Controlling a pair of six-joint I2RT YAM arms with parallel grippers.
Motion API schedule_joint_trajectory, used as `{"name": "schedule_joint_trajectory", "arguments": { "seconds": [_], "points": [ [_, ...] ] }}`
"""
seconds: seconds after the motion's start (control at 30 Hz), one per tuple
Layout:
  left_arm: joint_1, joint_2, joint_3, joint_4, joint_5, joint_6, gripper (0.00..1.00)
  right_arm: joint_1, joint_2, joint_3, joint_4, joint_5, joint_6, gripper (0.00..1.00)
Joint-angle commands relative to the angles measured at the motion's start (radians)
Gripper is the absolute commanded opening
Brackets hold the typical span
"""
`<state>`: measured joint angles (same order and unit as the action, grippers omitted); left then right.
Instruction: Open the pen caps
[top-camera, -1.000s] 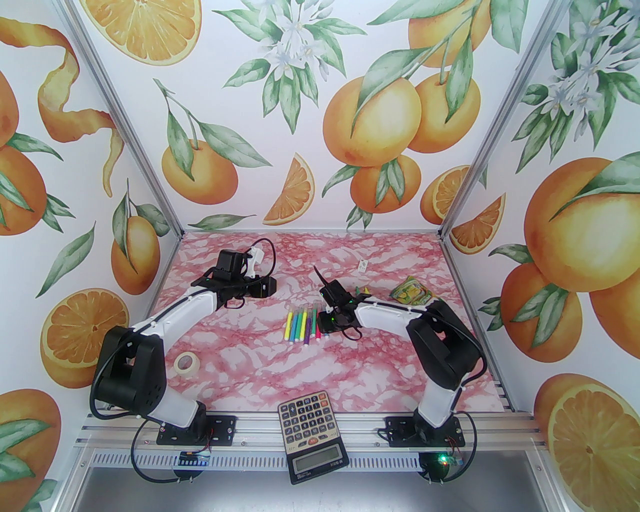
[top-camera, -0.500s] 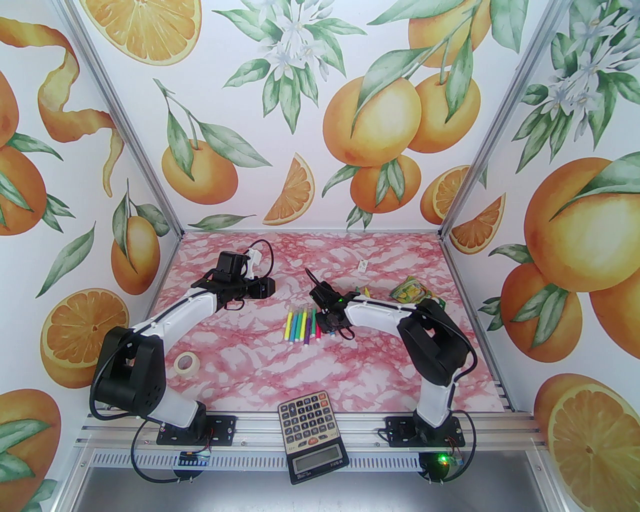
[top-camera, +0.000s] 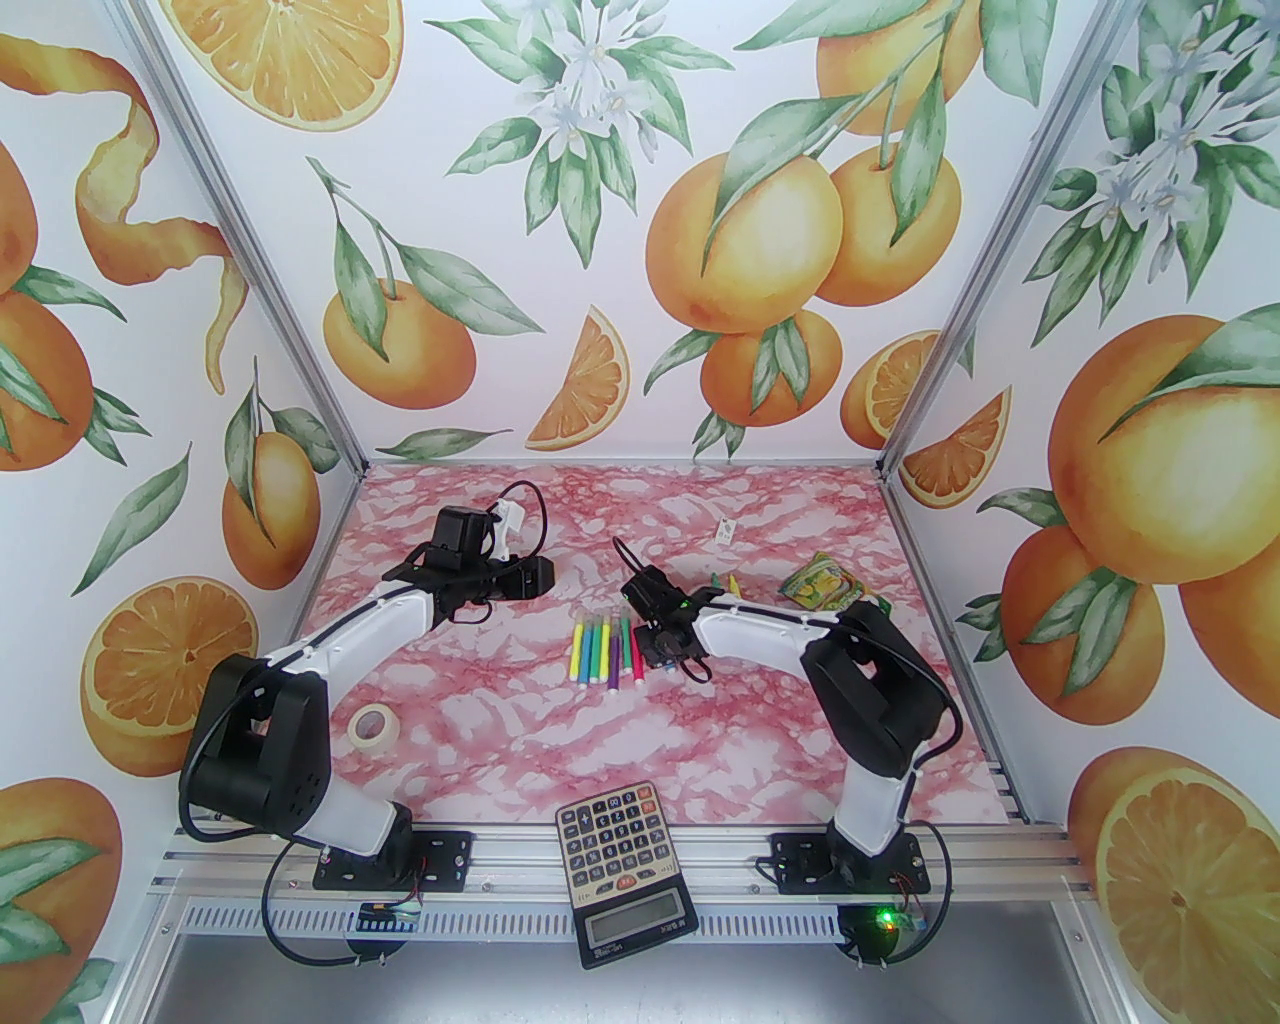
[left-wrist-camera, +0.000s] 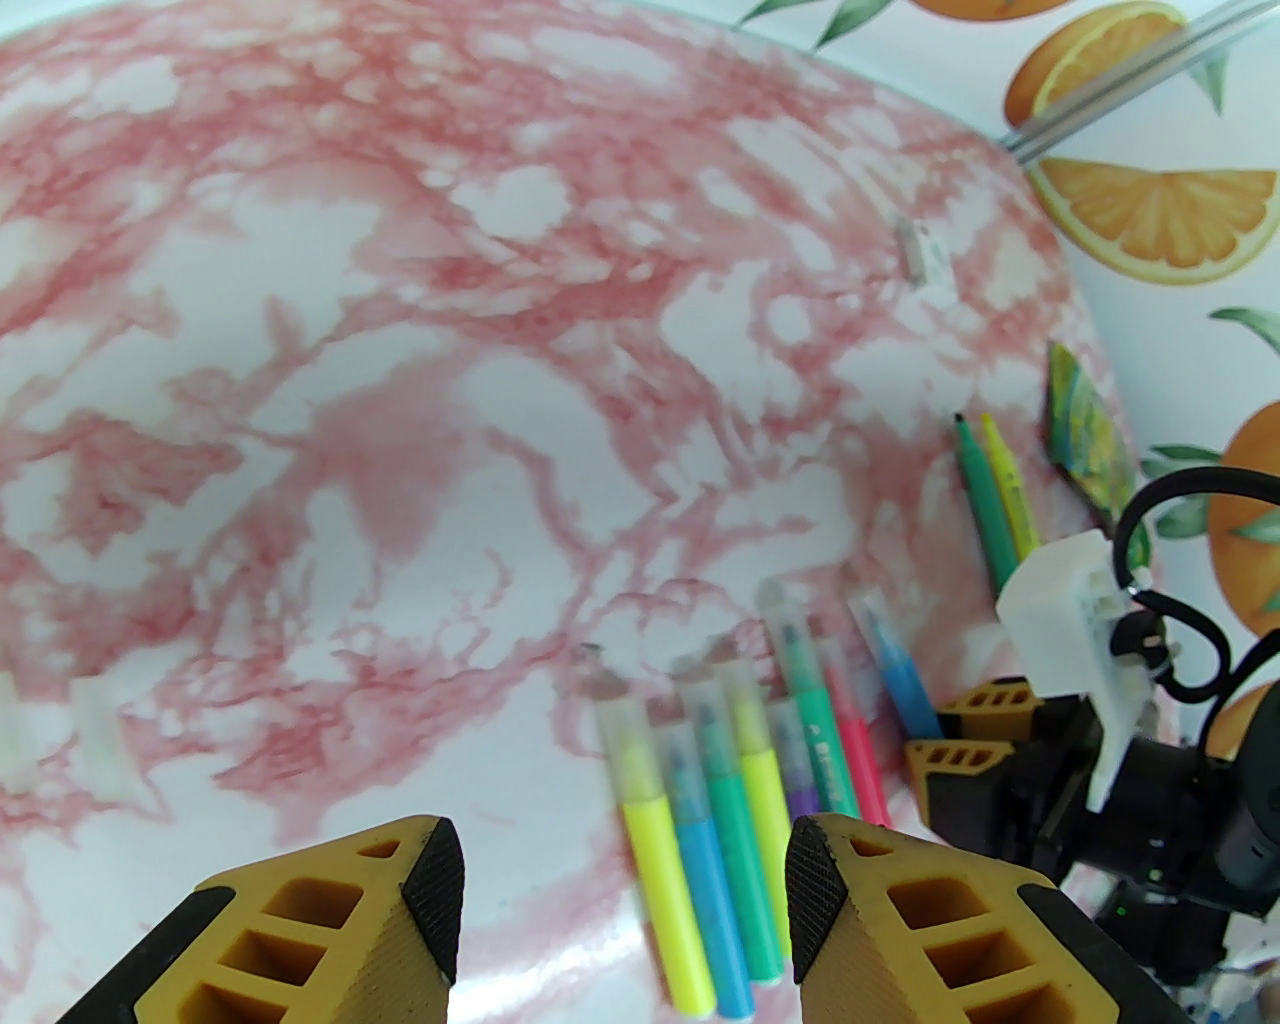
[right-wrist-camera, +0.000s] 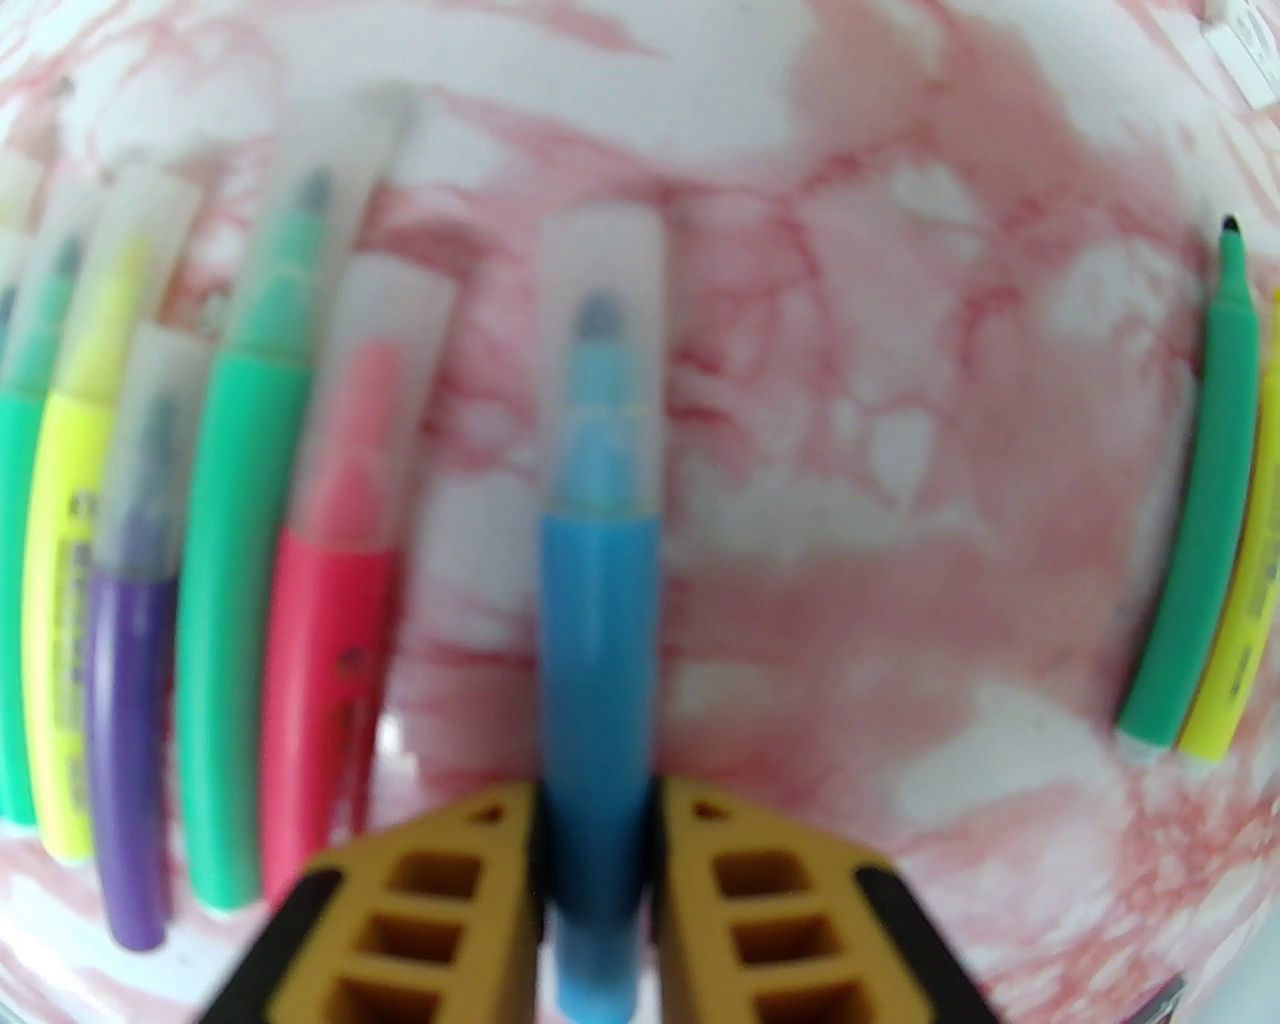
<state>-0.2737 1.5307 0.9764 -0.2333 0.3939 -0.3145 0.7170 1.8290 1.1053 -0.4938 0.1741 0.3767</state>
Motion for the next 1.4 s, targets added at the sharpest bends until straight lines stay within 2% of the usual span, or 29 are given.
{"name": "schedule_joint_trajectory", "arguments": {
  "seconds": [0.0,0.23,0.6,1.0,1.37],
  "points": [
    [-0.016,-0.017,-0.003,0.072,0.071,-0.029,0.59,-0.004,-0.081,-0.017,0.035,-0.004,-0.013,0.23],
    [-0.066,-0.007,0.007,0.149,0.162,-0.069,0.65,-0.004,-0.2,-0.064,0.128,-0.165,-0.041,0.23],
    [-0.137,0.052,0.064,0.214,0.265,-0.139,0.66,-0.003,-0.302,-0.091,0.197,-0.311,-0.056,0.23],
    [-0.18,0.104,0.101,0.245,0.29,-0.177,0.63,0.011,-0.362,-0.109,0.256,-0.374,-0.082,0.22],
    [-0.195,0.114,0.117,0.231,0.31,-0.181,0.49,0.014,-0.364,-0.115,0.274,-0.366,-0.081,0.22]
  ]
}}
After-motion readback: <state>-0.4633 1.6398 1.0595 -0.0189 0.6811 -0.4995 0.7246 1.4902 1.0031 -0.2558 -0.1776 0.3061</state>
